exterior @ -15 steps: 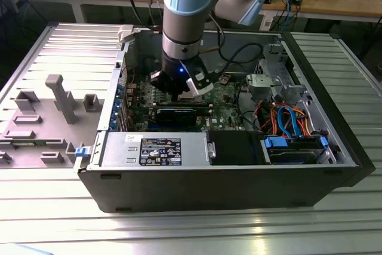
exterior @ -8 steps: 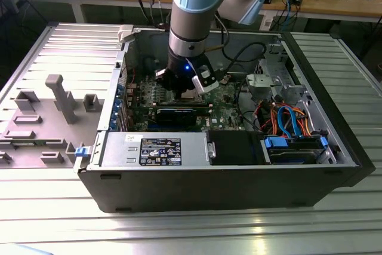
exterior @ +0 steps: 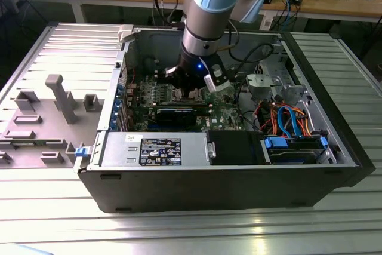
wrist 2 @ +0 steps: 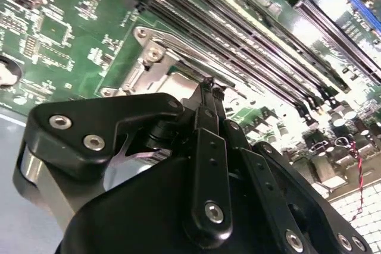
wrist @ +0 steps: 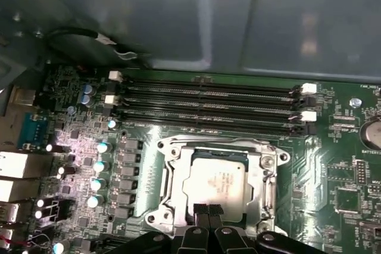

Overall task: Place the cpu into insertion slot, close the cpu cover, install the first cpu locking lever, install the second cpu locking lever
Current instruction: 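Install the second cpu locking lever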

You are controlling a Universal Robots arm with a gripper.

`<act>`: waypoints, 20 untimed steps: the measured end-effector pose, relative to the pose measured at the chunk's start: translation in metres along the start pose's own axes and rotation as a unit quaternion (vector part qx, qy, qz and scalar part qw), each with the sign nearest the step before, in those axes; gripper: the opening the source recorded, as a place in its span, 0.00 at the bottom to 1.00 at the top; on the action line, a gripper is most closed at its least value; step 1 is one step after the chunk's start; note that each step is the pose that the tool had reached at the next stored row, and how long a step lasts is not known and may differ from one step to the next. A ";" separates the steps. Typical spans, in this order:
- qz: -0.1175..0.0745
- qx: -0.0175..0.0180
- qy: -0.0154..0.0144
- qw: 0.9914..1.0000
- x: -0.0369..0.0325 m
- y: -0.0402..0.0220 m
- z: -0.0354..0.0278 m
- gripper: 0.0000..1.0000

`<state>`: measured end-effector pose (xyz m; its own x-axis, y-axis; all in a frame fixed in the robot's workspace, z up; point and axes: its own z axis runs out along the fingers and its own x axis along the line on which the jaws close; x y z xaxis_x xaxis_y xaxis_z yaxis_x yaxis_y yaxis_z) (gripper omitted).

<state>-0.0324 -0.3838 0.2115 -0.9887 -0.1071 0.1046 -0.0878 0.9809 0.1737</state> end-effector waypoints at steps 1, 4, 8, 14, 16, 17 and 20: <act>0.000 0.002 0.001 1.000 -0.0017 0.0014 0.0000 0.11; 0.002 0.016 0.004 1.000 -0.0035 0.0088 0.0011 0.11; 0.007 0.048 0.007 0.999 -0.0047 0.0175 0.0026 0.11; 0.010 0.074 0.013 0.997 -0.0073 0.0348 -0.0138 0.11; 0.010 0.074 0.013 0.997 -0.0065 0.0362 -0.0214 0.11; 0.010 0.074 0.013 0.997 -0.0065 0.0363 -0.0218 0.11; 0.010 0.074 0.013 0.997 -0.0064 0.0363 -0.0222 0.11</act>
<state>-0.0265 -0.3511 0.2389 -0.9873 -0.0890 0.1318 -0.0865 0.9959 0.0244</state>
